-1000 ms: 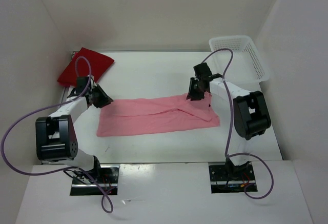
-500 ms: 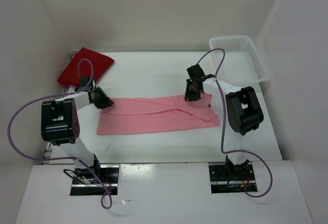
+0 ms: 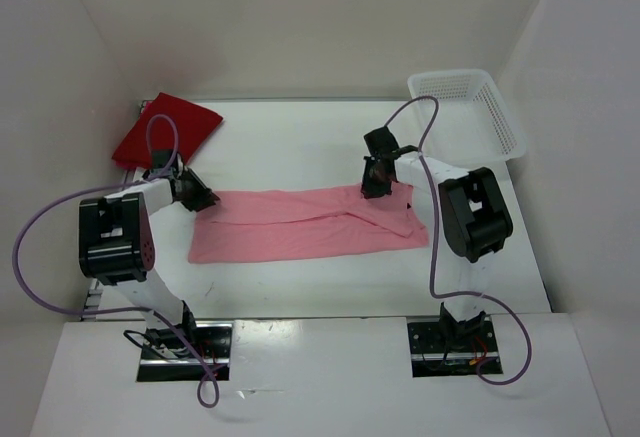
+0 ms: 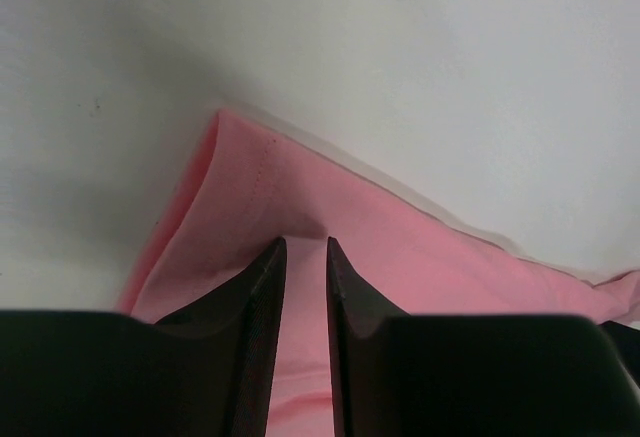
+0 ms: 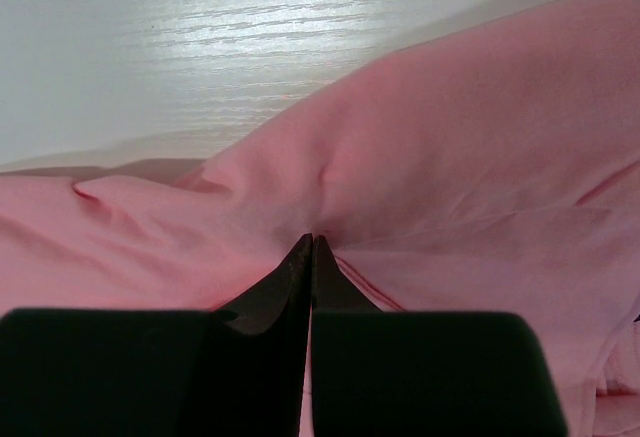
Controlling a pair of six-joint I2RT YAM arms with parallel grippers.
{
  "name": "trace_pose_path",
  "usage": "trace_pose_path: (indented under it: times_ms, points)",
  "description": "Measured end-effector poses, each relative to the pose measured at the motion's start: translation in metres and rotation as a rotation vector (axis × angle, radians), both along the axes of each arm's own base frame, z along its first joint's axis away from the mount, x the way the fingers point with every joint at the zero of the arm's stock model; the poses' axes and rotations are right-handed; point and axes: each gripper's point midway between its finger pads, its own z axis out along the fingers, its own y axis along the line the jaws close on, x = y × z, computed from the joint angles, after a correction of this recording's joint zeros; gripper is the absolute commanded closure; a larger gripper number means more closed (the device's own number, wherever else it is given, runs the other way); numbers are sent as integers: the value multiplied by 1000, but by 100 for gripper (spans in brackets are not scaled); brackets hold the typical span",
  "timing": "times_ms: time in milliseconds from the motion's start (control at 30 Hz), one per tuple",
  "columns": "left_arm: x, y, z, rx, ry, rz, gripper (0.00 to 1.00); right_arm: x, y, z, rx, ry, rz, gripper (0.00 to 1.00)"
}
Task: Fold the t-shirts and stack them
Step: Fold the other side of the tshirt into a rectangle
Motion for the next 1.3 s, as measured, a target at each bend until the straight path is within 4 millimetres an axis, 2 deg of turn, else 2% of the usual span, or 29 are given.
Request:
trace_pose_path:
  times_ms: [200, 367, 533, 667, 833, 867, 933, 967, 1033, 1167, 1200, 1267, 1300]
  points:
    - [2, 1, 10, 8, -28, 1, 70, -6, 3, 10, 22, -9, 12, 99]
    - [1, 1, 14, 9, -38, 0, 70, -28, 13, 32, 58, -35, 57, 99]
    - [0, 0, 15, 9, -39, 0, 70, -52, 20, 41, 87, -18, 84, 99]
    - [1, 0, 20, 9, -52, -2, 70, -85, 35, 50, 131, 1, 122, 99]
    - [1, 0, 24, 8, -64, -4, 70, -140, 65, 57, 207, 49, 200, 99]
    - [1, 0, 24, 8, -64, -4, 70, -148, 69, 55, 217, 66, 207, 98]
    - [1, -1, 24, 8, -62, -7, 70, -165, 75, 50, 236, 109, 221, 87]
    - [0, -1, 24, 8, -59, -7, 70, -170, 75, 48, 240, 130, 221, 72]
    - [0, -1, 25, 7, -56, -7, 70, -173, 73, 46, 233, 149, 203, 65]
    - [2, -1, 30, 8, -68, -12, 70, -162, 64, 50, 217, 128, 176, 64]
    - [2, -1, 32, 9, -71, -12, 70, -157, 60, 51, 212, 117, 163, 66]
    - [2, -1, 36, 9, -82, -14, 70, -140, 46, 53, 187, 81, 115, 77]
    - [2, -2, 38, 9, -87, -15, 70, -132, 38, 53, 172, 63, 92, 77]
